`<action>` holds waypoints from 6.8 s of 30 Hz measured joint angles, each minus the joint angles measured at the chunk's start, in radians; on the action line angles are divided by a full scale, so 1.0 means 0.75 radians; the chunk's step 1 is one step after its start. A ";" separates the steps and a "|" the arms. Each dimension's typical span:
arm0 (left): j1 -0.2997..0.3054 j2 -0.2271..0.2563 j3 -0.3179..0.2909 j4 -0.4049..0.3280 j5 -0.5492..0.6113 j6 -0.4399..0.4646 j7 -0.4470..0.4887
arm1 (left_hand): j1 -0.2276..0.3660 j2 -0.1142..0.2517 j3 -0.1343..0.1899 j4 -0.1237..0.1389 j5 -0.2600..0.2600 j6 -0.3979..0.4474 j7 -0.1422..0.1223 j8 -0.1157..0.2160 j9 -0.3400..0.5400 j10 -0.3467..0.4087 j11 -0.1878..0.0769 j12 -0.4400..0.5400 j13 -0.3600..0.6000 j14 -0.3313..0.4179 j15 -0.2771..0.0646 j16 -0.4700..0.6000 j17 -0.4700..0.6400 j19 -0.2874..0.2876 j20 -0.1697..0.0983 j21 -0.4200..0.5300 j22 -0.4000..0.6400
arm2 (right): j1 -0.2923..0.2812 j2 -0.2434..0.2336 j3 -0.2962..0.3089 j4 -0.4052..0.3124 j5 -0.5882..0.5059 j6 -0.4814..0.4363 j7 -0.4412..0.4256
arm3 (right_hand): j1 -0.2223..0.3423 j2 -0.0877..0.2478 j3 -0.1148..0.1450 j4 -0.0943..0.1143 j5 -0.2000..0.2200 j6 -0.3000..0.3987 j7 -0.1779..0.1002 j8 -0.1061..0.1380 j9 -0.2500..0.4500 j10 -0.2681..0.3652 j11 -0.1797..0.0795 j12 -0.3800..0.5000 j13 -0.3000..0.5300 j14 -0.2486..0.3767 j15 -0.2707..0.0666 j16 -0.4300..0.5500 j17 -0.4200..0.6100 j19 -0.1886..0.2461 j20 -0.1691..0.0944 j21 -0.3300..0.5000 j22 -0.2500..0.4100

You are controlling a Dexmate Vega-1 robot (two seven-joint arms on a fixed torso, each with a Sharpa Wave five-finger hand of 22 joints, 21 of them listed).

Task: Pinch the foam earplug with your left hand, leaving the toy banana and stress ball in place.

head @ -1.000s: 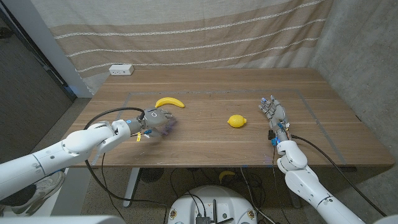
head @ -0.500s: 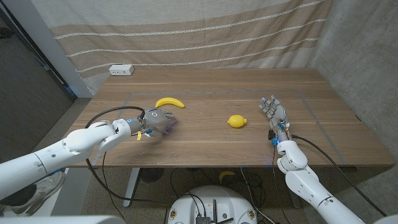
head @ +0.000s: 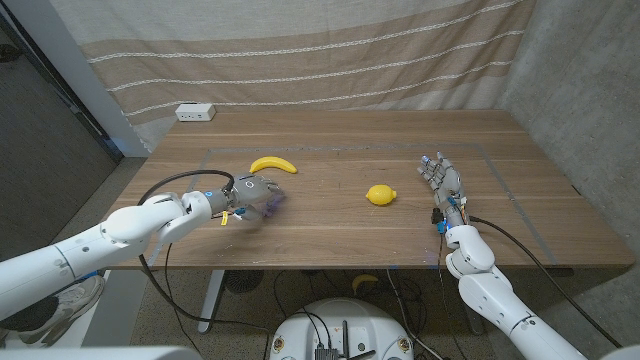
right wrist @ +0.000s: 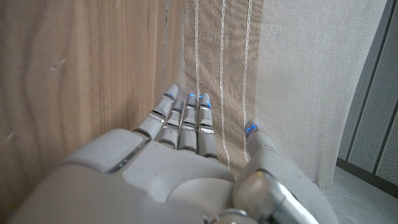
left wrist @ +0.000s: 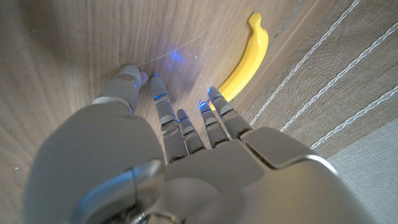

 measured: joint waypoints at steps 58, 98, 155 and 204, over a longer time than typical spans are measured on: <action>0.121 -0.092 -0.106 -0.081 -0.219 0.319 0.139 | -0.037 0.291 0.170 0.134 0.007 -0.179 0.077 0.286 0.534 0.006 0.132 -0.021 0.028 0.009 0.000 0.009 0.065 -0.039 0.019 0.016 0.026 | -0.020 -0.004 0.004 -0.013 -0.011 0.015 0.000 | 0.000 0.000 0.000 0.000 0.000 0.005 -0.005 0.000 0.000 0.002 -0.003 0.000 0.000 0.007 -0.007 -0.005 0.000 0.009 0.010 -0.018 0.000; 0.120 -0.169 -0.276 -0.147 -0.850 0.413 0.084 | -0.091 0.289 0.271 0.152 0.036 -0.280 0.113 0.452 0.737 -0.020 0.177 -0.021 0.034 -0.032 0.007 0.009 0.071 -0.074 0.045 0.026 0.032 | -0.022 -0.001 0.009 -0.018 -0.041 0.046 -0.011 | 0.000 0.000 0.000 0.000 0.000 0.005 -0.005 0.000 0.000 0.002 -0.003 0.000 0.000 0.007 -0.007 -0.010 0.000 0.009 0.010 -0.027 0.000; -0.048 -0.255 -0.356 0.101 -2.091 0.147 -0.397 | -0.140 0.282 0.378 0.134 0.075 -0.367 0.172 0.629 0.881 -0.105 0.238 -0.021 0.034 -0.134 0.000 0.009 0.093 -0.165 0.064 0.040 0.038 | -0.076 -0.014 0.025 -0.106 -0.121 0.046 -0.083 | 0.000 0.000 0.000 0.000 0.000 0.005 -0.005 -0.005 0.000 0.002 -0.003 0.000 0.000 0.015 0.000 -0.015 0.000 0.019 0.000 -0.048 0.000; -0.247 -0.409 -0.296 0.414 -2.553 0.109 -0.933 | -0.167 0.254 0.421 0.114 0.160 -0.344 0.182 0.719 0.862 -0.134 0.233 -0.015 0.034 -0.167 0.000 0.009 0.068 -0.218 0.022 0.045 0.050 | -0.153 -0.001 0.024 -0.230 -0.254 0.032 -0.197 | 0.000 0.000 0.000 0.000 0.000 0.005 -0.005 -0.005 0.000 0.002 -0.003 -0.009 0.000 0.014 0.000 -0.015 0.000 0.026 0.007 -0.057 -0.001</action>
